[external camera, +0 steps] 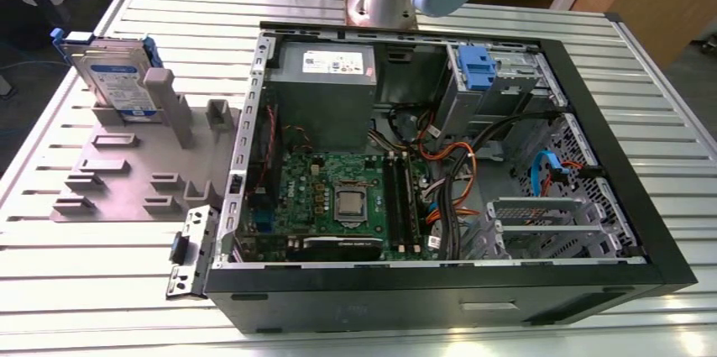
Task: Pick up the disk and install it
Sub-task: 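Pick up the disk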
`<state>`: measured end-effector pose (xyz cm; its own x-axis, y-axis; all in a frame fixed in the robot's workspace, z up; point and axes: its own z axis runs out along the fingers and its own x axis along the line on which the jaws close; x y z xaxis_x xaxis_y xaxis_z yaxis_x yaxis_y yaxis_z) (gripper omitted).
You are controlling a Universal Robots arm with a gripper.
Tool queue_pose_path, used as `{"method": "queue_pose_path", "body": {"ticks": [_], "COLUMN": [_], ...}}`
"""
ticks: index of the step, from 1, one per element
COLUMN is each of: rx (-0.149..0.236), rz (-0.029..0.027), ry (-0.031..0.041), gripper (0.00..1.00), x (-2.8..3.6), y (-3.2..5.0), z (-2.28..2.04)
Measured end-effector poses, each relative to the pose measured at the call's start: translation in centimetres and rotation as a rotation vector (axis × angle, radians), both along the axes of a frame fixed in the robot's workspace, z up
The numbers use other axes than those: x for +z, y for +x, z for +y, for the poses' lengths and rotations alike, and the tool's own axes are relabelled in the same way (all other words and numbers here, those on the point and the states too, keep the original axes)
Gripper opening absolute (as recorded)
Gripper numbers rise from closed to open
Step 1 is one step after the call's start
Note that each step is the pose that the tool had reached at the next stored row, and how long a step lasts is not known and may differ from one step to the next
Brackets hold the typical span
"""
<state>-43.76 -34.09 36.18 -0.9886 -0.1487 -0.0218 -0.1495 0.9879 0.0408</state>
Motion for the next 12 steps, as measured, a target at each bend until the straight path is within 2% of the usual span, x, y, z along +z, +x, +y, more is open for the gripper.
{"method": "queue_pose_path", "body": {"ticks": [6, 12], "rx": [0.093, 0.097], "rz": [0.0, 0.0], "ry": [0.0, 0.0], "gripper": [0.11, 0.11], "x": [0.0, 0.0], "y": [0.0, 0.0], "z": [0.0, 0.0]}}
